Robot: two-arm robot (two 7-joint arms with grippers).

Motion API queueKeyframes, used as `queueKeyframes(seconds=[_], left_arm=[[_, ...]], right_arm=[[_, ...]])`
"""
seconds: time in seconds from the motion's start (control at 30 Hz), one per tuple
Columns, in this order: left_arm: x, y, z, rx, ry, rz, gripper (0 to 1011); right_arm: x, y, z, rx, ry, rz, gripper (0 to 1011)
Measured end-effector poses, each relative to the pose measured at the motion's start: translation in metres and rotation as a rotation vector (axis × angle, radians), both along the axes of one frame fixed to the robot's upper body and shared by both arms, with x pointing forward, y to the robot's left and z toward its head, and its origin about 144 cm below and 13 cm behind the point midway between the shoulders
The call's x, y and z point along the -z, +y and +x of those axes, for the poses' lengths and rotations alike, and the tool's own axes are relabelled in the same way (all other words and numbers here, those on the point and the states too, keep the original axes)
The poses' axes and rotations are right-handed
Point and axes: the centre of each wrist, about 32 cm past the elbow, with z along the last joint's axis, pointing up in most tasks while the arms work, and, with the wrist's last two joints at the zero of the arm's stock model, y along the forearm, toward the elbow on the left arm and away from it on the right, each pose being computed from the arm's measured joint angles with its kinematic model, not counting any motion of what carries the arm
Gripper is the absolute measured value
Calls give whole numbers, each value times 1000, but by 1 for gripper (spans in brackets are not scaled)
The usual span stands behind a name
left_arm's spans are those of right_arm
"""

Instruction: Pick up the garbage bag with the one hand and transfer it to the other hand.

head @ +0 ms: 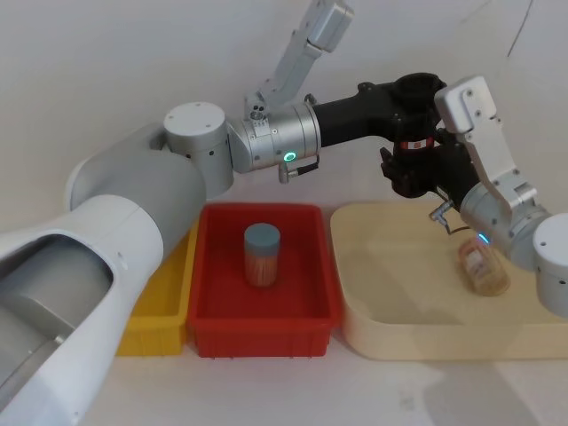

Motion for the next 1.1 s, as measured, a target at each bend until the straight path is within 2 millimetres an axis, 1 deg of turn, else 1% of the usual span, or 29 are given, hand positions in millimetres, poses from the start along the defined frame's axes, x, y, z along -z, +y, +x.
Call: queueKeyframes(seconds=[0.03,0.1,0.13,0.17,0.2,0.23,0.3,0.37,0.93,1.1], left_arm=[[0,0,0,0,0,0,414],[0,0,0,0,0,0,414],[0,0,0,0,0,0,414],[0,0,0,0,0,0,414],[0,0,0,0,0,0,414],[0,0,0,0,0,0,414],[0,0,0,0,0,0,414],[0,0,0,0,0,0,414],[0,0,0,0,0,0,415],[0,0,0,2,0,1,563]], right_arm=[[0,0,0,3,0,-1,804],[0,2,2,9,-1,-2,712],[0,2,2,9,-1,-2,712],[0,2,2,13,-1,-3,660],[0,3,3,16,-2,-3,637],[-1,4,3,18,-2,-4,576],[-1,4,4,23,-3,-5,536],[-1,5,4,26,-3,-5,517],[-2,7,7,41,-5,-9,506],[-2,8,7,43,-5,-9,505]])
